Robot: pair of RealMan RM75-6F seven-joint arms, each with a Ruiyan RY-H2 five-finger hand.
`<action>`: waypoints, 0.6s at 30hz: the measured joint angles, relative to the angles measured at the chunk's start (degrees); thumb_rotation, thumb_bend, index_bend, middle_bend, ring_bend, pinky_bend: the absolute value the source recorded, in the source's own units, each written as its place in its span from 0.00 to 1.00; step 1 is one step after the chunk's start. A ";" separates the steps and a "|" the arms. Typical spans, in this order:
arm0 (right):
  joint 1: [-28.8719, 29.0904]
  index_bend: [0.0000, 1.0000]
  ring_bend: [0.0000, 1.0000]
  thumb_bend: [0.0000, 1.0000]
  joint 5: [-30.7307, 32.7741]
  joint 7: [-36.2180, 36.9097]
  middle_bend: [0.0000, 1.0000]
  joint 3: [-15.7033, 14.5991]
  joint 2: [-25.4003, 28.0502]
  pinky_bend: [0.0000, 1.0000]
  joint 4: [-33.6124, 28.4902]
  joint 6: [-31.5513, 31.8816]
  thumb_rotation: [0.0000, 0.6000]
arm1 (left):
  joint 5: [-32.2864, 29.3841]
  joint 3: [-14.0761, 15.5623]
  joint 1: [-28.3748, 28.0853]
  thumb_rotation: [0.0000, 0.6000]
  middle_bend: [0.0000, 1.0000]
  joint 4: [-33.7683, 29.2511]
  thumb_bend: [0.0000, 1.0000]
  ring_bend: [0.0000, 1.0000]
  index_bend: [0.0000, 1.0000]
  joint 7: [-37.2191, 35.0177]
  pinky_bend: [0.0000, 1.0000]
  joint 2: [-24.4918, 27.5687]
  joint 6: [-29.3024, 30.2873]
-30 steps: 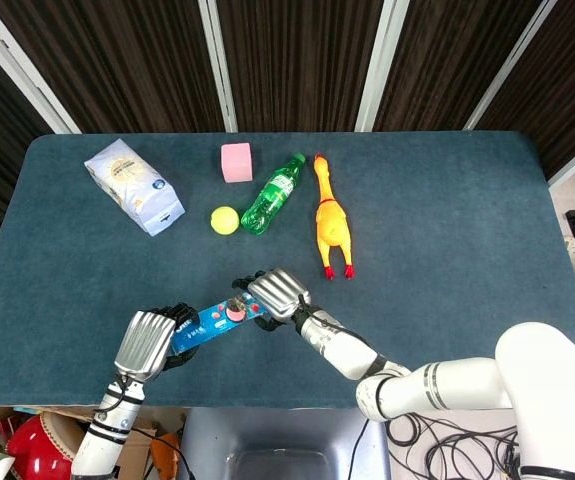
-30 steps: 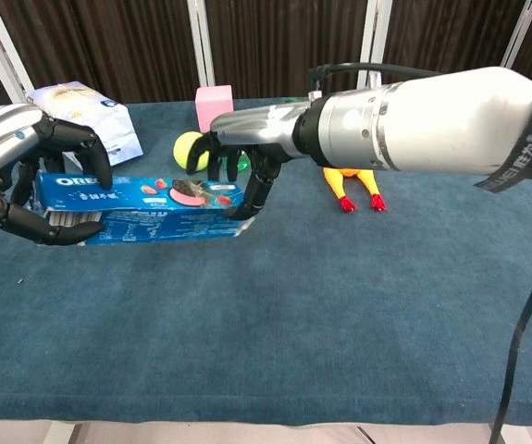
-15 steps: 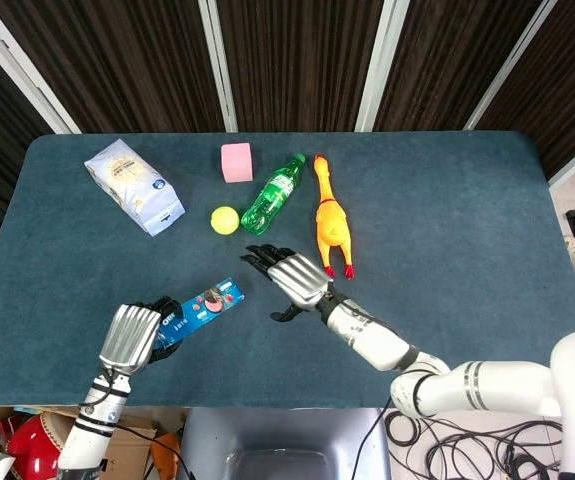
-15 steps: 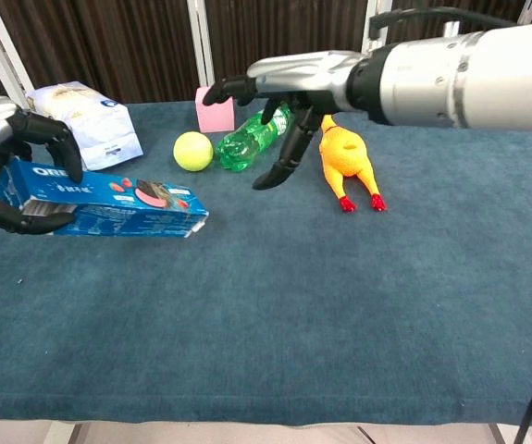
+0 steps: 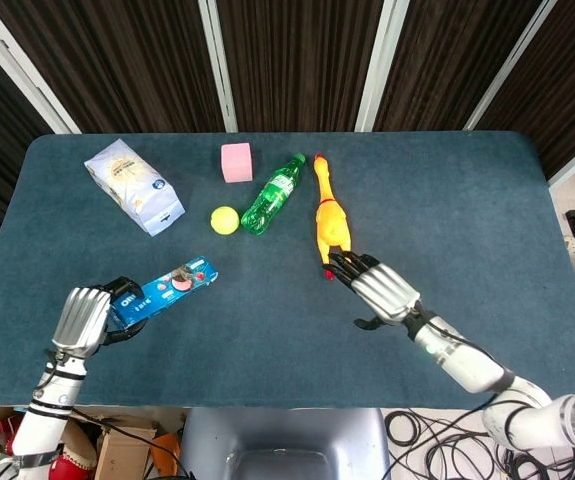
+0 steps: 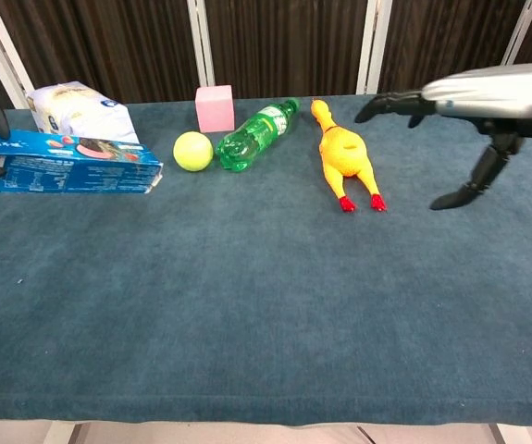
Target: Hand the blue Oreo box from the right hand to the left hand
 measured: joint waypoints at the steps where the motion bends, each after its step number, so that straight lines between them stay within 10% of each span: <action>1: -1.22 0.00 0.00 0.12 -1.78 0.68 0.00 -0.90 0.34 0.17 0.55 1.16 1.00 | 0.44 0.20 0.08 1.00 0.76 1.59 0.33 0.71 0.65 -1.95 0.72 0.05 -0.05; 13: -14.91 0.00 0.00 0.12 -16.99 12.47 0.00 -8.97 0.95 0.17 15.04 14.62 1.00 | 1.26 4.07 -0.71 1.00 0.57 19.07 0.33 0.53 0.55 -9.21 0.62 -2.87 -7.38; 18: -18.32 0.00 0.00 0.12 -18.24 12.40 0.00 -8.88 -0.25 0.17 18.43 18.02 1.00 | 0.46 4.53 -0.28 1.00 0.32 21.59 0.33 0.30 0.27 -4.25 0.48 -3.94 -7.04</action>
